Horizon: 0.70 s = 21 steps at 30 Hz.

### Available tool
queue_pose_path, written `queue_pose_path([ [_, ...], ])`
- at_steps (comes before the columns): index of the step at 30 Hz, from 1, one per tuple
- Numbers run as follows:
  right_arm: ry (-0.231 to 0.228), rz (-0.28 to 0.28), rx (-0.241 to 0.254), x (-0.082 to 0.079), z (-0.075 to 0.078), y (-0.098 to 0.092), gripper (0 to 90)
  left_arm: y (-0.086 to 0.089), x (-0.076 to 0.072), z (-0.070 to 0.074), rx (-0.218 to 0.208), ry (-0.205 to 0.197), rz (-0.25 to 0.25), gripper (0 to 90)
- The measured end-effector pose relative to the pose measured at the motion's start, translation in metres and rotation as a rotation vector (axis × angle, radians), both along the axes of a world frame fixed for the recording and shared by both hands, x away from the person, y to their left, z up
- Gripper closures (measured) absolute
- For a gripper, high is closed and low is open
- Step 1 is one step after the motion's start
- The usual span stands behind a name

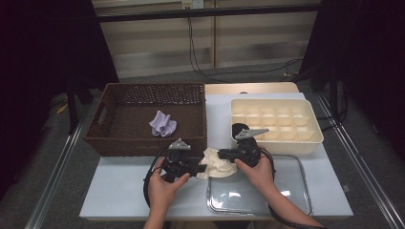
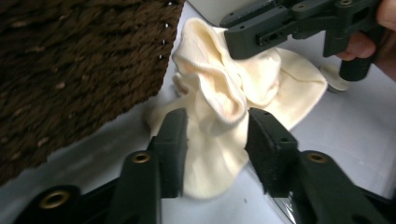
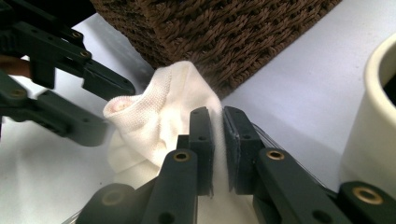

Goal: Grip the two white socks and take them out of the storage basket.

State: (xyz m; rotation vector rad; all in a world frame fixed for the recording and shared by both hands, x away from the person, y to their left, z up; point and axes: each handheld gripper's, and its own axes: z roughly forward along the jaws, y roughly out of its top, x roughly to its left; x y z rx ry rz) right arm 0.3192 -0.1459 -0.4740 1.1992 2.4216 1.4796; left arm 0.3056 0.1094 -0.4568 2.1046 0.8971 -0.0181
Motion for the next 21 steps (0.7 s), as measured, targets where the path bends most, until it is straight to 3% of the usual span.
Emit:
queue_pose_path([
  [4,0.005,-0.001,0.021,-0.001,0.002,-0.004,71.1,-0.002,0.002,-0.001,0.026,0.023,0.008,84.2],
  [7,-0.008,-0.003,0.031,-0.006,0.006,-0.009,62.9,-0.001,0.001,0.004,0.024,0.021,0.011,85.9],
  [13,-0.057,0.038,0.011,-0.020,0.014,-0.019,56.1,-0.001,0.000,0.012,0.018,0.023,0.014,86.2],
  [17,-0.137,0.071,-0.035,-0.034,0.022,-0.022,56.1,0.001,0.000,0.012,0.009,0.046,0.025,86.3],
  [21,-0.173,0.100,-0.052,-0.040,0.025,-0.021,58.0,0.003,0.002,0.009,0.002,0.063,0.028,86.3],
])
